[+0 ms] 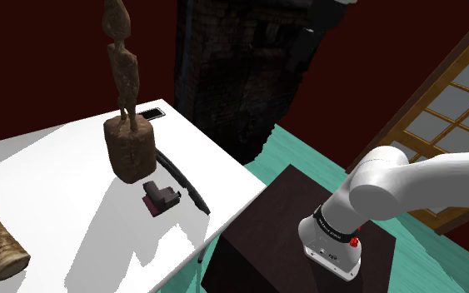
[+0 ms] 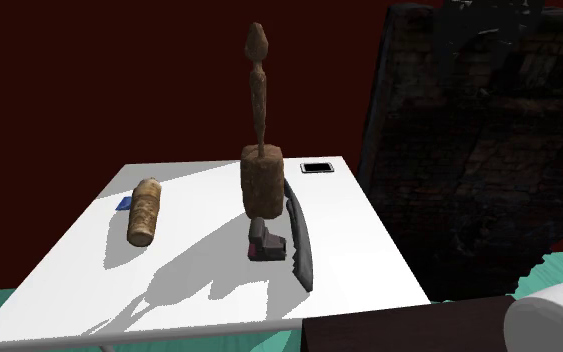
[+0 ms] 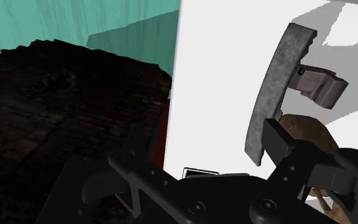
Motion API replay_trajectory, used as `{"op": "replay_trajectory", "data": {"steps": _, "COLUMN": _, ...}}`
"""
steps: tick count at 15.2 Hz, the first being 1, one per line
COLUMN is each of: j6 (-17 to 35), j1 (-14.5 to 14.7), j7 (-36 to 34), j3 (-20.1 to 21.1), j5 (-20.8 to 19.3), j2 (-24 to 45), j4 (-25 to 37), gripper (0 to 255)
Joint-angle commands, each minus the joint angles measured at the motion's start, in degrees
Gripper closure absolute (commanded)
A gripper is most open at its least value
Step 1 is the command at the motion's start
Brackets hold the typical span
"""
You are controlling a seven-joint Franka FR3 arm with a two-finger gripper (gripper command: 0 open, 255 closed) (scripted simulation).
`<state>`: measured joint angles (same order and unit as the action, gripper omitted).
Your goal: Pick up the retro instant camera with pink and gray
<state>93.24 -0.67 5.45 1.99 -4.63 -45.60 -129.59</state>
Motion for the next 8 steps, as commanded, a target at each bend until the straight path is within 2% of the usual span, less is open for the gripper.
{"op": "replay_trajectory", "data": {"steps": 1, "j6": 0.0, "j1": 0.0, "j7": 0.0, "j3": 0.0, "j5": 0.0, "j2": 0.0, "j4": 0.0, "gripper": 0}}
{"op": "replay_trajectory", "data": {"steps": 8, "j6": 8.2, "j1": 1.3, "j7": -9.2, "j3": 7.7, "j5": 2.6, "j2": 3.0, "j4": -6.8, "gripper": 0}}
